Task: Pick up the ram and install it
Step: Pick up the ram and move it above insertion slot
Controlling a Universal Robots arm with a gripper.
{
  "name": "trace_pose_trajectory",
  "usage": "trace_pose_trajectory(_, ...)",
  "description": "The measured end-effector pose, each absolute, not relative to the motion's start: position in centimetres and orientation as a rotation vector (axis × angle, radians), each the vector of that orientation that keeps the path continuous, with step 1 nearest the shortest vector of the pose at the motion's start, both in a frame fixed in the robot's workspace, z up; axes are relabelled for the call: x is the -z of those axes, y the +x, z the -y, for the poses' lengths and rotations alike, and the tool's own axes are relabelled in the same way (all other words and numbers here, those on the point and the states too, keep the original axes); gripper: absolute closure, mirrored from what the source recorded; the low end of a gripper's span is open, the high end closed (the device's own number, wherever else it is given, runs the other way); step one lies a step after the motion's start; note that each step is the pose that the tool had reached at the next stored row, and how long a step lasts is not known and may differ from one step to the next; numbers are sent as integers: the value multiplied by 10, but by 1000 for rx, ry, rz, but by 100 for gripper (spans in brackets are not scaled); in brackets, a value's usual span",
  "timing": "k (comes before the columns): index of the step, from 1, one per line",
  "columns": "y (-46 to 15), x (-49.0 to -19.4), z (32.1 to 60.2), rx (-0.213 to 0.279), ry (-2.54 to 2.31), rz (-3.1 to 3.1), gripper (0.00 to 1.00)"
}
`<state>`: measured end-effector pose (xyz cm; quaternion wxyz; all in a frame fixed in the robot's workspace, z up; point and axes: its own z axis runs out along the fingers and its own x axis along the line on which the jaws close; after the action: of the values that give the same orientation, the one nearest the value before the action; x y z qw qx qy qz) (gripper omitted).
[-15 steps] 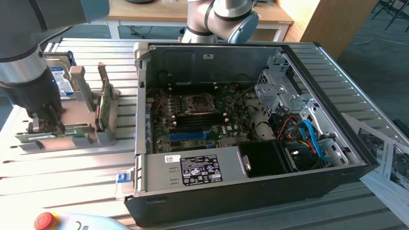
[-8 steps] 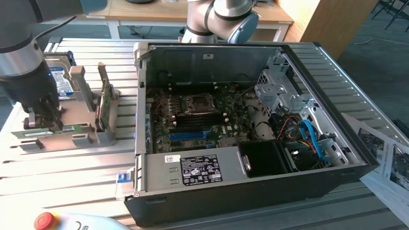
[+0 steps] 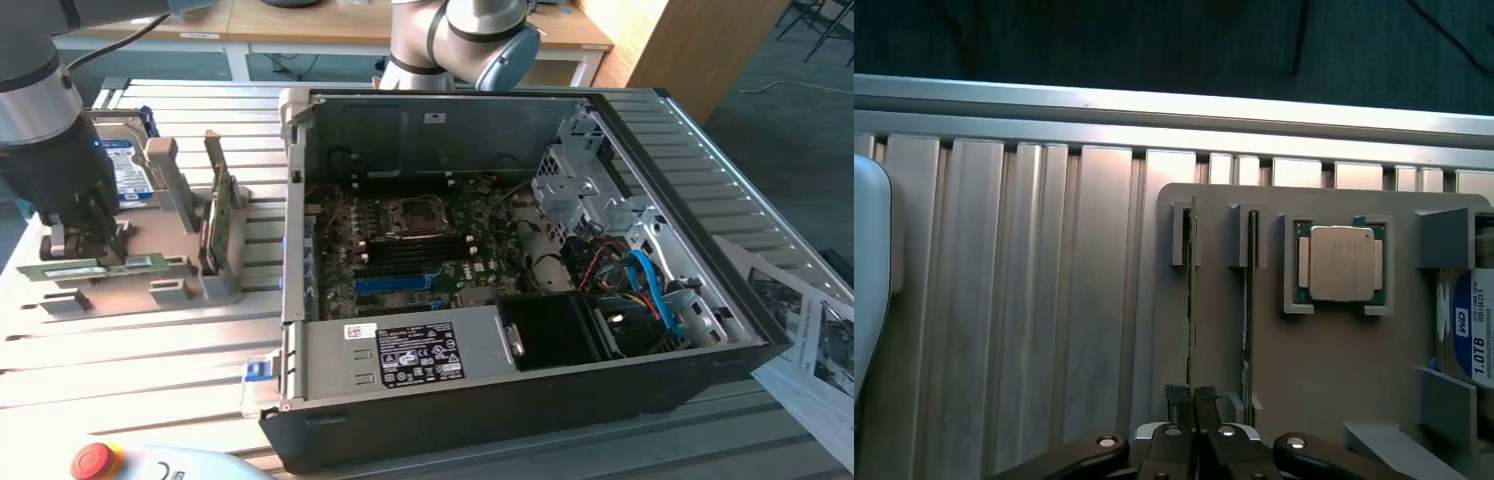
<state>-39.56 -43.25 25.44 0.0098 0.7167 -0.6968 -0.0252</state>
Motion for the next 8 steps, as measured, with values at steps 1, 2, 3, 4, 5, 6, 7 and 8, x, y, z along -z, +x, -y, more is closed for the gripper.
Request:
trace_pose_trajectory(1,-396,-256,433,79,2235,2179,88)
trace_pose_trajectory(2,-396,-258,433,79,2233,2181,88)
trace_pose_trajectory(3,-396,-261,433,79,2230,2184,88)
trace_pose_trajectory(4,-396,-263,433,79,2228,2186,88)
trace_pose_trajectory(5,-396,-264,433,79,2225,2189,88)
trace_pose_trajectory(6,-396,-266,433,79,2223,2192,88)
trace_pose_trajectory(7,-396,-269,433,79,2220,2194,88)
trace_pose_trajectory(8,-396,-271,433,79,2218,2197,88)
